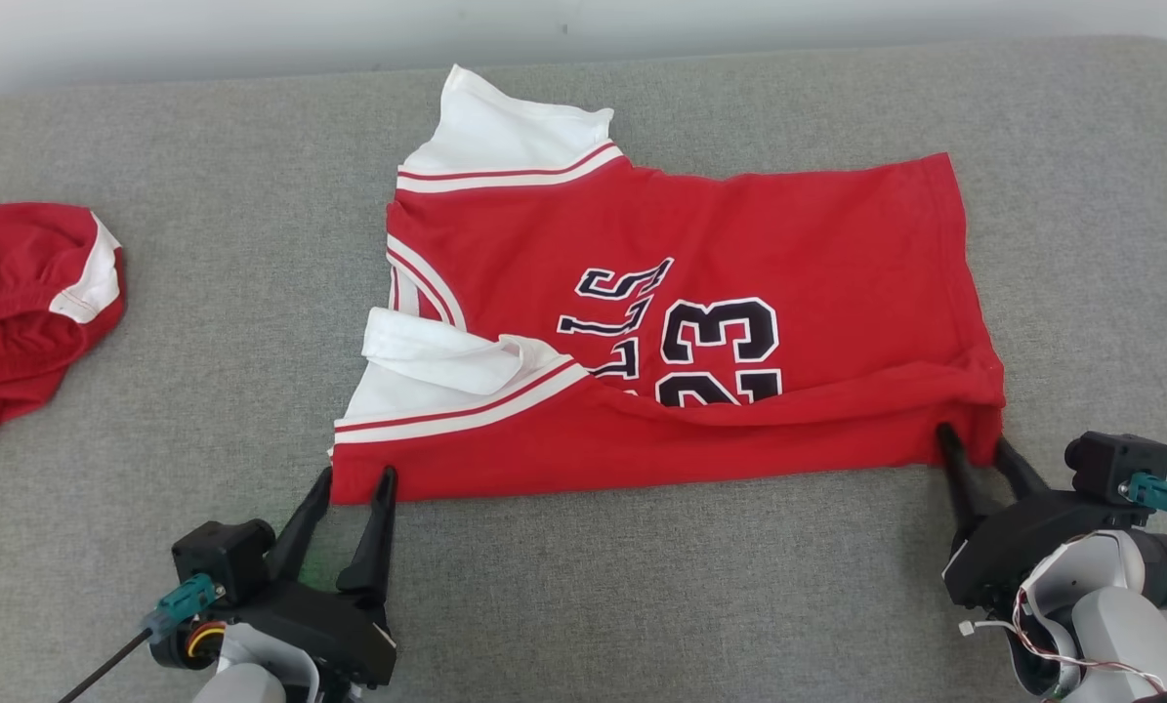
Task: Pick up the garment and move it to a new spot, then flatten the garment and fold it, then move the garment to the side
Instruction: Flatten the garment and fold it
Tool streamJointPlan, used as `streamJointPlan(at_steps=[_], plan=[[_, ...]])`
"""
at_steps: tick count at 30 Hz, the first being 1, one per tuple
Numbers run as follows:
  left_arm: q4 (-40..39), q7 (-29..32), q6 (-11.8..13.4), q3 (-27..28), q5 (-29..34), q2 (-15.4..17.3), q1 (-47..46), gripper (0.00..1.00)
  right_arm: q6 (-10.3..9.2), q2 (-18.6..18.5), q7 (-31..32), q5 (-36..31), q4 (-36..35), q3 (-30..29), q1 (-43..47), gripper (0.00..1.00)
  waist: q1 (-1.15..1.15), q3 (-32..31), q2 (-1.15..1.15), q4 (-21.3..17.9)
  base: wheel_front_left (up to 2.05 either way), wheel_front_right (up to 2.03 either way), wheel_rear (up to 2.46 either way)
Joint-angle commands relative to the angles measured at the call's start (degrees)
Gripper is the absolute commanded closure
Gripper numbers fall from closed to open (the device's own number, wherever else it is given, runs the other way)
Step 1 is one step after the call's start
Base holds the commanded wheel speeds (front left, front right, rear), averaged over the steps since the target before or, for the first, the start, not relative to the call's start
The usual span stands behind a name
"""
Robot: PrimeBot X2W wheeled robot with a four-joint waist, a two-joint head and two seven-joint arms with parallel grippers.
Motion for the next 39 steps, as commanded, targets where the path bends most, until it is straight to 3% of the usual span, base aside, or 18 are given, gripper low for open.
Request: streamJointPlan(at_steps=[1,9,19,29,35,36,37,38,39], plan=[[0.68,0.18,-0.26,-0.46,-0.50,-0.50,-0.37,1.00,-0.14,-0.11,-0.75,-0.50,0.37,0.38,-0.53,1.00,0.00,-0.04,0.00,0.03,0.00,0.00,0.00],[1.38,-0.76,-0.39,1.24,-2.02,-0.15,1.27,1.00,-0.14,-0.40,-3.91,1.17,0.23,2.70,1.06,1.00,0.00,-3.22,0.00,0.35,0.00,0.00,0.00],[-3.50,-1.13,0.66,3.84,-1.80,0.41,9.63,1.00,-0.14,-1.14,-3.97,3.84,-2.88,4.87,6.79,1.00,0.00,-7.76,0.00,1.93,0.00,0.00,0.00],[-9.67,-1.15,2.54,3.64,-0.62,-0.55,17.99,1.00,-0.14,-1.88,-2.30,4.88,-9.84,1.07,18.58,1.00,0.00,-9.21,0.00,3.56,0.00,0.00,0.00],[-11.73,-1.13,3.87,3.42,-0.23,-0.33,21.01,1.00,-0.15,-0.47,-0.27,4.05,-13.61,-1.86,22.85,0.99,0.00,-8.79,0.00,2.93,0.00,0.00,0.00],[-11.85,-1.13,4.13,3.41,0.15,-0.17,20.92,0.33,-0.14,-0.29,-0.39,3.70,-14.02,-2.16,22.90,0.29,0.00,-8.76,0.00,2.87,0.00,0.00,0.00],[-11.99,-1.14,4.17,3.52,0.06,-0.24,20.76,0.00,-0.14,-0.07,-0.44,3.40,-14.27,-2.26,22.94,0.08,0.00,-8.74,0.00,2.84,0.00,0.00,0.00],[-12.45,-1.14,4.22,3.85,0.38,-0.45,20.44,0.00,-0.14,0.27,-0.54,3.08,-14.56,-2.29,22.96,0.00,0.00,-8.73,0.00,2.82,0.00,0.00,0.00],[-12.94,-1.15,4.32,4.32,0.85,-0.52,20.17,0.00,-0.14,0.55,-0.91,2.84,-14.92,-2.39,22.79,0.00,0.00,-8.73,0.00,2.79,0.00,0.00,0.00]])
